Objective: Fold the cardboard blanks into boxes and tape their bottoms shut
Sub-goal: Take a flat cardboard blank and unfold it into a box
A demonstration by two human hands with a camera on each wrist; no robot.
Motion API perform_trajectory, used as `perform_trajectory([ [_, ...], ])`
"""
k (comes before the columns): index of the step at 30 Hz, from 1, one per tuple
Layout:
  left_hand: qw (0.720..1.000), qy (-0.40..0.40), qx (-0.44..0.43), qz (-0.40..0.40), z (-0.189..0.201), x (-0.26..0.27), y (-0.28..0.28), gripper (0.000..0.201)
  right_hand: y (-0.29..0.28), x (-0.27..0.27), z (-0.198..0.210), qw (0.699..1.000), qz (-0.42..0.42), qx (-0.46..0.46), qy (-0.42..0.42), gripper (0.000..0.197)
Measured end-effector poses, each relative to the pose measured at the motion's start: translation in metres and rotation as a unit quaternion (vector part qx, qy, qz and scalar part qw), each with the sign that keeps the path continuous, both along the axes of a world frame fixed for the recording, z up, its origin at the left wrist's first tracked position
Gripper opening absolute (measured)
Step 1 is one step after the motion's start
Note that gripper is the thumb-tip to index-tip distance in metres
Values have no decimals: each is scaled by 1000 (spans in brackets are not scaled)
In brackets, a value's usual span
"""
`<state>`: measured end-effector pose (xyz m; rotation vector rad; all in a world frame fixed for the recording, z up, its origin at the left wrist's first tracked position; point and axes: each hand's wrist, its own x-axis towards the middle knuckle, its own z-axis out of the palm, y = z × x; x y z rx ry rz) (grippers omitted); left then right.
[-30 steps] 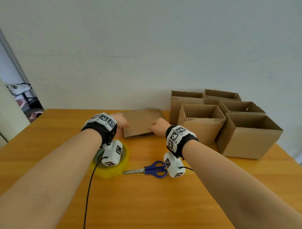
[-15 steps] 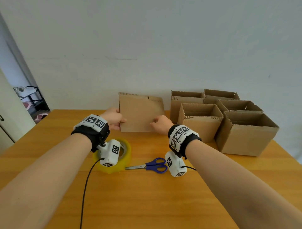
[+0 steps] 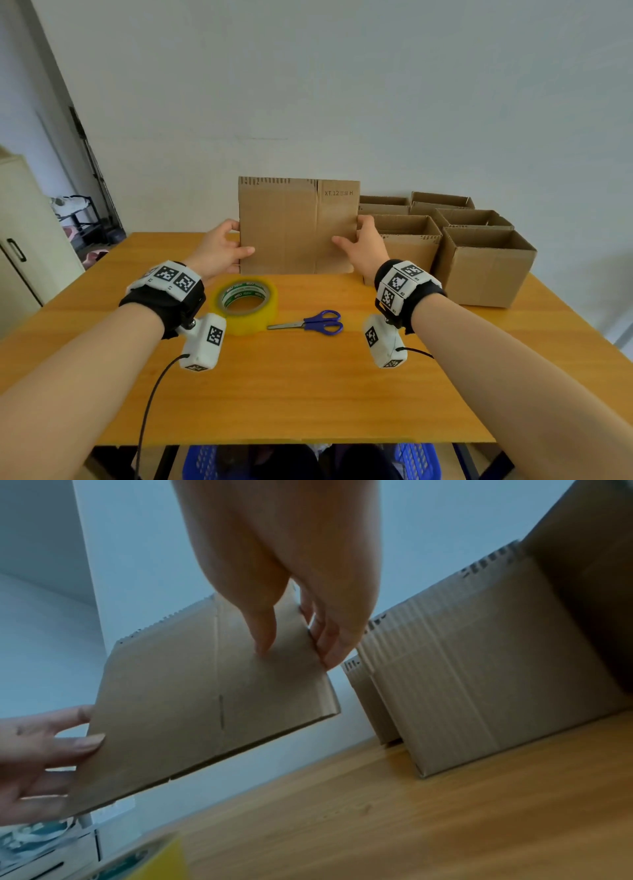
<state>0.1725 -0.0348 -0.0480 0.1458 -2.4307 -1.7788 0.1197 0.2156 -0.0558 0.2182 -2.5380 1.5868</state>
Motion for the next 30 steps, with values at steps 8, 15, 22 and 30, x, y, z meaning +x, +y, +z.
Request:
perform_trajectory([
  [8,999,40,-32,-3,-5,14,37,16,47,27,-4,998,-35,-2,42,53],
  [15,996,31,-80,-26,-19,5,74,24,80,37,-11,999,-37,29,19,48],
  [22,995,12,-95,6,-40,1,80,30,84,37,-24,998,-30,51,-13,50],
  [30,996,14,-88,19,-50,-2,78,46,76,33,-33,998,-28,55,-32,52],
])
